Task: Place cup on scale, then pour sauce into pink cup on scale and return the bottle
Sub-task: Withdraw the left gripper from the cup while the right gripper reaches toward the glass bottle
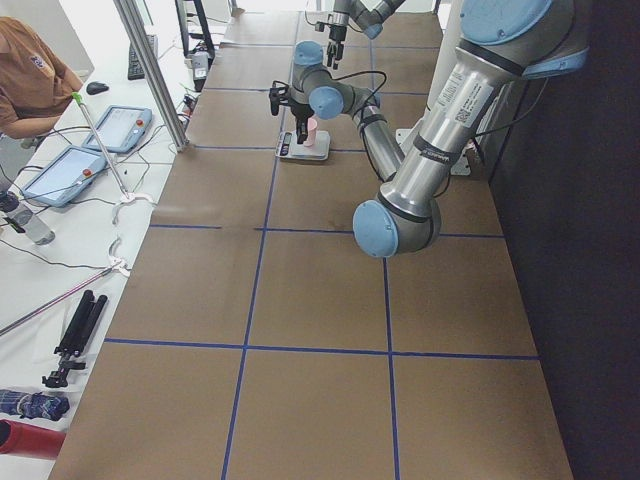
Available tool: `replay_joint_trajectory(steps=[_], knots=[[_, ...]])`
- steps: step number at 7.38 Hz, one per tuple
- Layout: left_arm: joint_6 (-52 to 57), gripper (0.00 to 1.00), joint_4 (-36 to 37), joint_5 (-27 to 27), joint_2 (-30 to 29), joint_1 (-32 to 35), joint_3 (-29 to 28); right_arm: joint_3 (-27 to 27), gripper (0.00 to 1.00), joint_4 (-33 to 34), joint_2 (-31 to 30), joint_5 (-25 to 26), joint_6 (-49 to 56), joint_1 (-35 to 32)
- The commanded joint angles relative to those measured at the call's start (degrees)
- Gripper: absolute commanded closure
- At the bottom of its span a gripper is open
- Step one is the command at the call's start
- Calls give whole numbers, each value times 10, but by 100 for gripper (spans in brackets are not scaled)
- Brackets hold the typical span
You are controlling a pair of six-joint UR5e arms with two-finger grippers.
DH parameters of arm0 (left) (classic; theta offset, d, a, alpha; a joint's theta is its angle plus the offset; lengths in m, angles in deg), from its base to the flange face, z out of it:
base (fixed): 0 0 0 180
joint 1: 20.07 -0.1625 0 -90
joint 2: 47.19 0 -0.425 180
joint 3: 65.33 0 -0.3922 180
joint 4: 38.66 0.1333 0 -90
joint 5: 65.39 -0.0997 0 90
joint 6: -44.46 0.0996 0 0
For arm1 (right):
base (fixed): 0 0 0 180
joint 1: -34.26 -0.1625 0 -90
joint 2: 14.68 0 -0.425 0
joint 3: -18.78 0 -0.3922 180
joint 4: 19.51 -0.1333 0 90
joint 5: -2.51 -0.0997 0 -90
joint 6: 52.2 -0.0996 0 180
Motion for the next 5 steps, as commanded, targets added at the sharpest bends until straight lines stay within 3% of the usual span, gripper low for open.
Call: replay_joint_trajectory(steps=[1,4,5], knots=[[20,50,-17,0,0,12,-14,29,1,-3,-17,203,-47,118],[57,48,-66,-1,9,18,-43,36,0,7,-31,399,-48,191],[81,45,-66,0,10,23,-43,37,0,38,-32,493,-48,235]])
